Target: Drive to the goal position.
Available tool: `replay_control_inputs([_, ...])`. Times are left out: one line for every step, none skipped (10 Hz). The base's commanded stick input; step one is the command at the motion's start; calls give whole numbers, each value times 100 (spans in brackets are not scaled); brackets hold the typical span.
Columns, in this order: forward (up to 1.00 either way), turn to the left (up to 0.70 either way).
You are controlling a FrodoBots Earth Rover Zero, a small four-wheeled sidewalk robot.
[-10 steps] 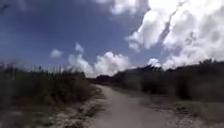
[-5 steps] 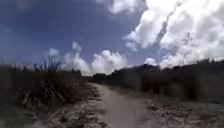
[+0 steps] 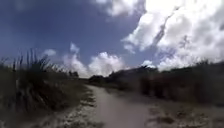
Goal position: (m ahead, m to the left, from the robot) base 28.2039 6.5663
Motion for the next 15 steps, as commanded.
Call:
replay_control_inputs([100,0])
replay_control_inputs([100,0])
replay_control_inputs([100,0])
replay_control_inputs([100,0])
replay_control_inputs([100,0])
replay_control_inputs([100,0])
replay_control_inputs([100,0])
replay_control_inputs([100,28])
replay_control_inputs([100,39])
replay_control_inputs([100,35])
replay_control_inputs([100,8])
replay_control_inputs([100,0])
replay_control_inputs([100,0])
replay_control_inputs([100,0])
replay_control_inputs([100,0])
